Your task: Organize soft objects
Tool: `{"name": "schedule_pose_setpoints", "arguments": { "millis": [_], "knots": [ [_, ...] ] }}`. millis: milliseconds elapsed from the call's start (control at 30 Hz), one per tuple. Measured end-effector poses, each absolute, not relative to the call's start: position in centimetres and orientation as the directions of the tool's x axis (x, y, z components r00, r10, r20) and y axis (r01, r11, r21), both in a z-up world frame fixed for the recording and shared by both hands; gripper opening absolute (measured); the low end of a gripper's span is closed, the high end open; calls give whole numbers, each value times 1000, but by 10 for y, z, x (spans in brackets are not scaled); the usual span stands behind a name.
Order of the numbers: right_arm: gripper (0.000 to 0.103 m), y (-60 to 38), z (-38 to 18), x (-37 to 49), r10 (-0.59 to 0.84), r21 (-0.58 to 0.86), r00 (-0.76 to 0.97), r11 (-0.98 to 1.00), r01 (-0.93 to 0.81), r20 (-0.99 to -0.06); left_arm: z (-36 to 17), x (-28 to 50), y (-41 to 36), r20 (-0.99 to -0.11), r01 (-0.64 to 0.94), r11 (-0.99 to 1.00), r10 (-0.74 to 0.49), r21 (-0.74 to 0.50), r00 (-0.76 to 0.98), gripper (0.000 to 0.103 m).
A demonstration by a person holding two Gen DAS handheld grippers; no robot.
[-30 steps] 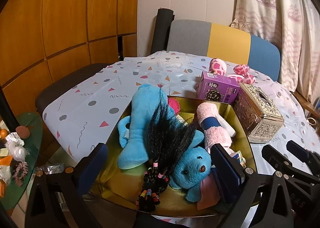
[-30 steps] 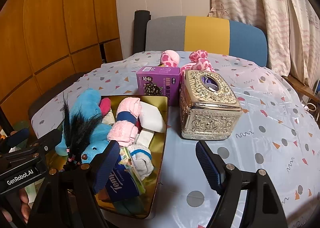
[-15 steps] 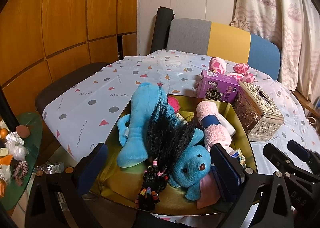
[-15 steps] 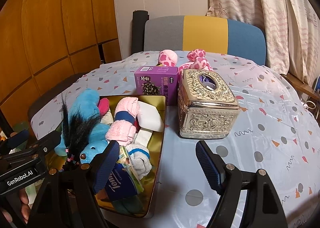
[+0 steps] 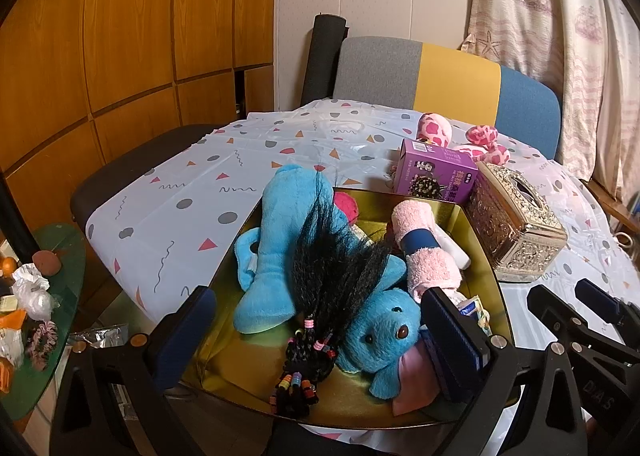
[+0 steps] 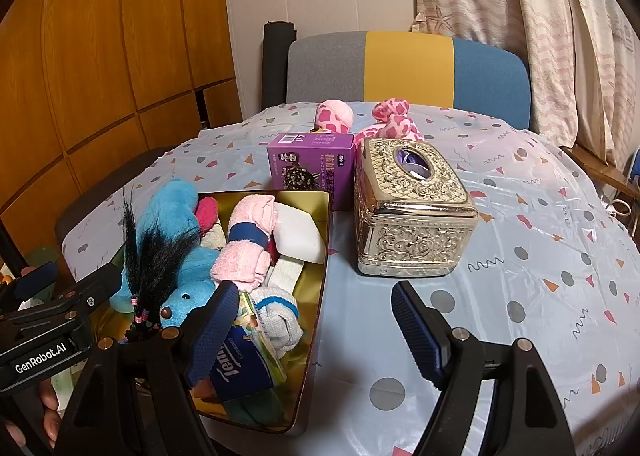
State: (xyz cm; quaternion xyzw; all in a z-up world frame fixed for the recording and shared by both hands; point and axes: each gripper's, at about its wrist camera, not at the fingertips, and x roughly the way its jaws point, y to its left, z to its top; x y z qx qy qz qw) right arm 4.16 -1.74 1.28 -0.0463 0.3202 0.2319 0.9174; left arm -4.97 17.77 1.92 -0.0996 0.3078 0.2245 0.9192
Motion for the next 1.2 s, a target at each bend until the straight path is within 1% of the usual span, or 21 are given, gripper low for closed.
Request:
{"name": "schedule_pose_setpoints", "arguments": {
  "millis": [1200],
  "knots": [
    [80, -20, 13, 41, 392, 65, 690, 891, -449, -608, 22, -51, 178, -609, -476, 878, 347, -57, 713, 102]
  ]
}}
